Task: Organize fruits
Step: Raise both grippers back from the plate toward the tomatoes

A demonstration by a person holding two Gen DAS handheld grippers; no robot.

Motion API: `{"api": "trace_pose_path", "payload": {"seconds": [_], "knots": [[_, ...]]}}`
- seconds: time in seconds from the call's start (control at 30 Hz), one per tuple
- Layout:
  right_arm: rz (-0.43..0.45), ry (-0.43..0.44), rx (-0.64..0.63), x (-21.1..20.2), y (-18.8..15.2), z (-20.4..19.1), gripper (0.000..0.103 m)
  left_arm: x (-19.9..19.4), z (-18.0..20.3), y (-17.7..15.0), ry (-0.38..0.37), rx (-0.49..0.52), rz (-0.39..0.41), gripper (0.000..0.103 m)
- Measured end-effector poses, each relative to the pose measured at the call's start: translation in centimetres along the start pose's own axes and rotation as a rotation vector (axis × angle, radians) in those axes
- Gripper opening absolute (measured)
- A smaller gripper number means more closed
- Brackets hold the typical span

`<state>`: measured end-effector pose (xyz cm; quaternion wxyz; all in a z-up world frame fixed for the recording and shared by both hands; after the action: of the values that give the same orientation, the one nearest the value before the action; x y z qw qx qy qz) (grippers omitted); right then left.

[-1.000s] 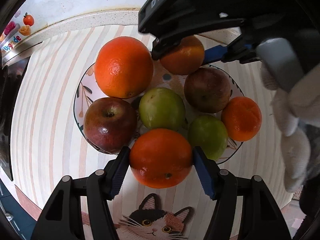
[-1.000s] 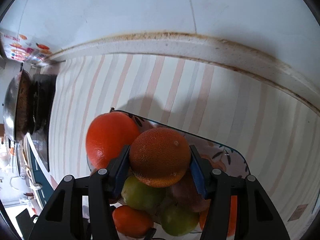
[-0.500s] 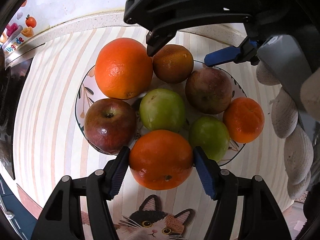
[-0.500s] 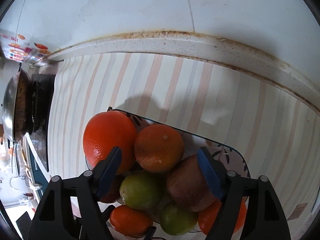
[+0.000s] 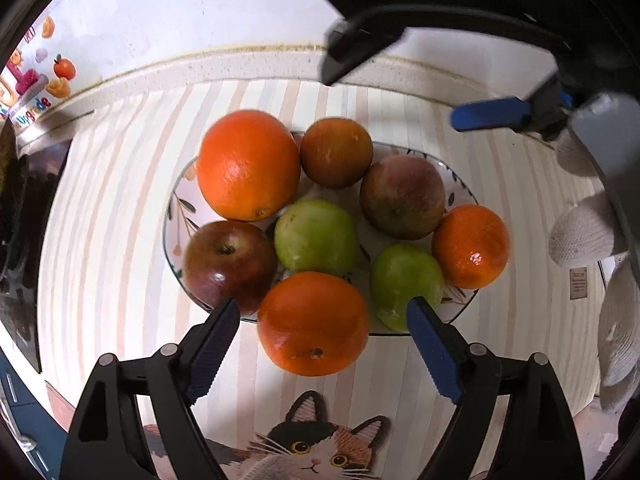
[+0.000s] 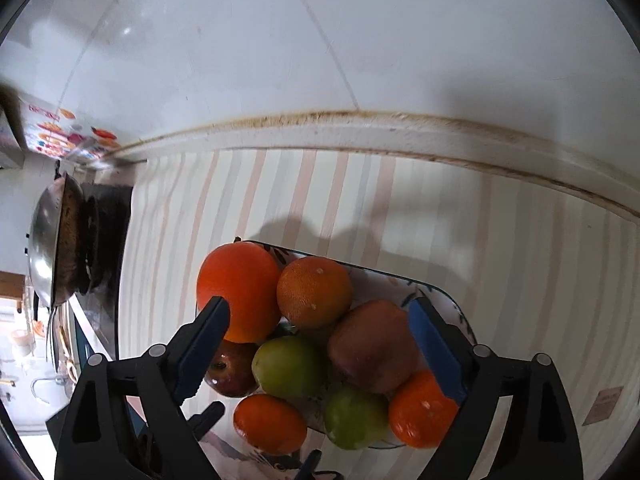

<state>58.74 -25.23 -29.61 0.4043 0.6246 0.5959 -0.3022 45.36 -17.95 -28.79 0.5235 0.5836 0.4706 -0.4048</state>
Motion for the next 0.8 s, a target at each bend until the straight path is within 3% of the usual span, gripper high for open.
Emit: {"api": "trace_pose_path", "payload": {"seconds": [0.33, 0.63, 0.8], "knots": [[0.155, -0.151, -0.016, -6.1, -7.3, -0.4, 0.095, -3.2, -4.7, -0.7, 0.031, 0.007, 0.044, 0.085], [0.209, -0.238, 0.012, -7.4, -15.3, -1.2, 0.095, -4.8, -7.8, -3.0, 0.054, 0.022, 0.068, 0.085], [0.252, -0.244, 0.040, -8.4, -18.2, -2.5, 0.095, -5.7, -8.7, -4.3, 0.041, 0.023, 0.080, 0.085]]}}
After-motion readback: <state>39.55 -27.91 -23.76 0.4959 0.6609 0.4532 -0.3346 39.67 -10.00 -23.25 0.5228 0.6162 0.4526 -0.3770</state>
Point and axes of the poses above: each gripper's, at about its wrist camera, not at the fingertips, and x roughly the way its jaws point, z to its right, y to its top, the point moved 2 cm from there along x, roughly the way its jaws point, and after that the axes turned 11 degrees about y, right-handed, at the moved point
